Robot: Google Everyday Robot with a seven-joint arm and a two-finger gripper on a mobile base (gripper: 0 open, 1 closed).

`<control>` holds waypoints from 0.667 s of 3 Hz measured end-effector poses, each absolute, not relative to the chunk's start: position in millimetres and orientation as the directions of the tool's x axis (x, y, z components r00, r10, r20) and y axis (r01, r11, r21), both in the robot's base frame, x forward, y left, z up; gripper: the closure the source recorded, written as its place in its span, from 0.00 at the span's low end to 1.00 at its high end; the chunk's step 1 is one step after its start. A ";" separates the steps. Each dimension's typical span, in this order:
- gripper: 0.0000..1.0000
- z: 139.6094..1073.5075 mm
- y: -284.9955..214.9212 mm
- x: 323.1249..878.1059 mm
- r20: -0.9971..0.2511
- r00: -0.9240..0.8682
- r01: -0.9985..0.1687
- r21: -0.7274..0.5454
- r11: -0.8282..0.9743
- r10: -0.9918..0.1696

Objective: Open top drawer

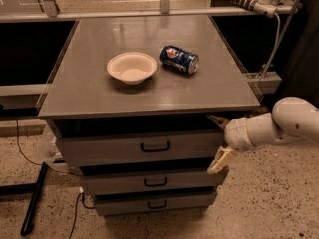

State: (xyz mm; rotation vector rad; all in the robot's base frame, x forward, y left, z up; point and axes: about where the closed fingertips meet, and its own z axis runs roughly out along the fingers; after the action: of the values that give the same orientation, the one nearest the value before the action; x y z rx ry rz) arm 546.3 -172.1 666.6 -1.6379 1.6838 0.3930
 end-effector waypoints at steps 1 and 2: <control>0.19 666.6 -172.0 546.3 -0.683 0.091 -0.952 -0.272 0.137 -0.725; 0.42 666.6 -172.1 546.2 -0.683 0.091 -0.952 -0.272 0.137 -0.725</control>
Offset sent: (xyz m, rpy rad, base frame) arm 0.0000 0.0000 0.0000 0.0000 0.0000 0.0000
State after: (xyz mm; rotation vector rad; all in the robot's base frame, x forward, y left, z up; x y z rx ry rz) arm 546.2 -172.1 666.6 -1.6379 1.6838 0.3931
